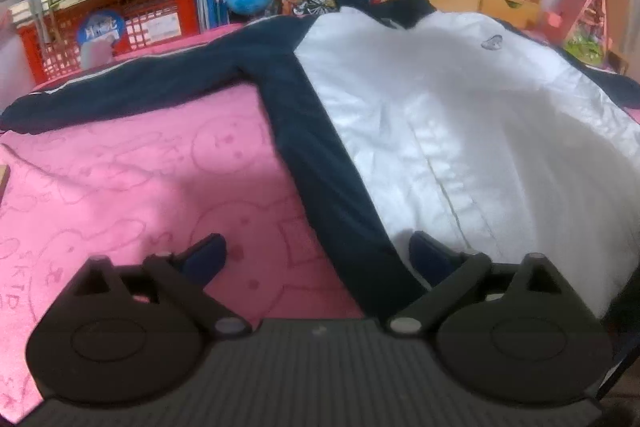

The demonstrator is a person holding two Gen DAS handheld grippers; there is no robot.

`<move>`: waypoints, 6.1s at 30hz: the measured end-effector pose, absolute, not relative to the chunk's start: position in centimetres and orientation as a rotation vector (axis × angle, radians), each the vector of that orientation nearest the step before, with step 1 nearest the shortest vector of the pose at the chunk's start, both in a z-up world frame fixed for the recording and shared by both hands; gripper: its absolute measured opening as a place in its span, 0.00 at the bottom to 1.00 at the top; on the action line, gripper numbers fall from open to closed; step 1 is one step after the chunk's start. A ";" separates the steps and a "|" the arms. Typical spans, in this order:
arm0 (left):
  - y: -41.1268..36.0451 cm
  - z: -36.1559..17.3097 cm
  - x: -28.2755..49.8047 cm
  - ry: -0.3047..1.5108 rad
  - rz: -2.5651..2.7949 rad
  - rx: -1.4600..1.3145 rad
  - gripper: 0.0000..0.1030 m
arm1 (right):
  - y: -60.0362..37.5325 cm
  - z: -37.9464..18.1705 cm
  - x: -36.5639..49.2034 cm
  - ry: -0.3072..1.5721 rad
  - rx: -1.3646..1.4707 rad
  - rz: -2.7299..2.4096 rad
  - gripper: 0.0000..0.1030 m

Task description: Fold clothes

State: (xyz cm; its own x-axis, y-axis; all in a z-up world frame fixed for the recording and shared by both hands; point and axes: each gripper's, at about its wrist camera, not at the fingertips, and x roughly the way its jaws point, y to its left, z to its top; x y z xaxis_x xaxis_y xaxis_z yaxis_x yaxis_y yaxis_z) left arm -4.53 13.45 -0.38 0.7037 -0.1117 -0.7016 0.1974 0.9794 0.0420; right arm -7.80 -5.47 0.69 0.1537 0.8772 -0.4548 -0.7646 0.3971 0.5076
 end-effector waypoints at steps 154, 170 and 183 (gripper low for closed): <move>14.0 -0.9 -9.7 0.743 -0.100 0.055 0.69 | -20.9 -3.5 -11.3 0.644 -0.221 0.025 0.71; 9.3 2.4 -11.4 0.582 -0.346 0.035 0.74 | -8.5 -1.5 -11.9 0.489 -0.172 0.478 0.71; 12.4 0.9 -13.5 0.845 -0.355 0.266 0.88 | -19.8 -4.2 -12.8 0.561 -0.157 0.100 0.84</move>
State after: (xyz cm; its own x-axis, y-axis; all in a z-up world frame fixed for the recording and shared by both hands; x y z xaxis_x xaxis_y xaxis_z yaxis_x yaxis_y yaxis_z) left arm -13.45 12.41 0.89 0.6105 -0.1994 -0.7665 0.4080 0.9087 0.0886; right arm -12.77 -19.79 -4.17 0.8423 0.0518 -0.5365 -0.1375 0.9831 -0.1209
